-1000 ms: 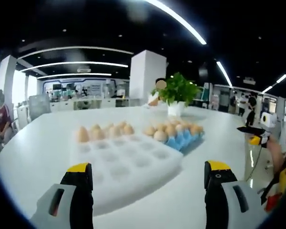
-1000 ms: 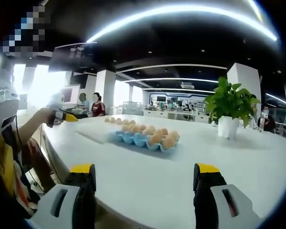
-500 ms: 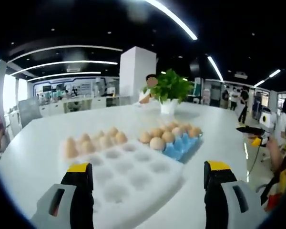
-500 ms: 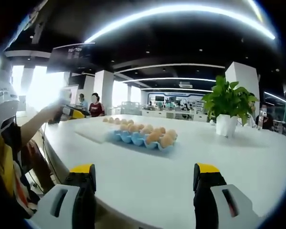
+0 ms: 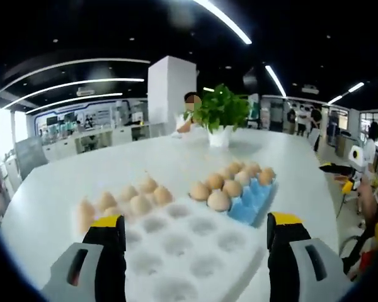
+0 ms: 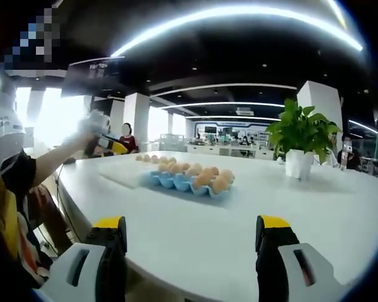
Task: Pick up the eggs on the table and place them into the egg tray on the table
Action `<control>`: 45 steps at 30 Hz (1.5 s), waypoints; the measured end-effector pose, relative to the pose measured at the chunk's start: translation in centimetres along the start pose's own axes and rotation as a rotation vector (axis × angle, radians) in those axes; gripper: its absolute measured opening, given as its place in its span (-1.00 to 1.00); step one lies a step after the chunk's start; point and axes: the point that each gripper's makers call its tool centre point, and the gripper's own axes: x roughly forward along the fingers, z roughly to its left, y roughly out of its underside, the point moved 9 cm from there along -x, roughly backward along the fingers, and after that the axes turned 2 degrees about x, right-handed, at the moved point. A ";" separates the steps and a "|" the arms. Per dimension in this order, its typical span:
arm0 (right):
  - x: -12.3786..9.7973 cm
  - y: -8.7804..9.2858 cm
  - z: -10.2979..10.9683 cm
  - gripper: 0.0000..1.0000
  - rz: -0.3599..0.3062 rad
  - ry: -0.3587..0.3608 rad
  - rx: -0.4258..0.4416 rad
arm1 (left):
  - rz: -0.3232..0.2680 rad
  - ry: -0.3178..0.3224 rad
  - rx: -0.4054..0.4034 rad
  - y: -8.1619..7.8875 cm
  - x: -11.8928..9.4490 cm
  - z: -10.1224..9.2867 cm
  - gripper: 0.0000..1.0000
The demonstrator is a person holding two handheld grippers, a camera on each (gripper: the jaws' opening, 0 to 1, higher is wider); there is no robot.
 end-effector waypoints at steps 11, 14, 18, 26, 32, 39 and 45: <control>0.0 0.0 -0.2 0.76 0.002 0.006 0.001 | 0.072 0.049 0.042 -1.5 4.2 2.1 0.77; -0.1 0.0 -0.3 0.76 0.002 0.010 0.001 | 0.090 0.056 0.036 -1.5 5.3 2.6 0.71; -0.1 0.0 -0.4 0.76 0.003 0.010 0.001 | 0.113 0.064 0.048 -1.4 6.5 3.1 0.55; -0.2 0.1 -0.5 0.76 0.005 0.014 0.001 | 0.145 0.069 0.081 -1.7 8.7 4.3 0.32; -0.3 0.2 -0.6 0.76 0.008 0.017 0.003 | 0.202 0.060 0.105 -1.9 10.5 5.2 0.26; -0.5 0.2 -0.8 0.76 0.010 0.028 0.003 | 0.234 0.064 0.104 -1.8 12.0 5.8 0.09; -0.5 0.3 -0.8 0.76 0.013 0.030 0.002 | 0.265 0.062 0.096 -1.5 12.7 6.4 -0.02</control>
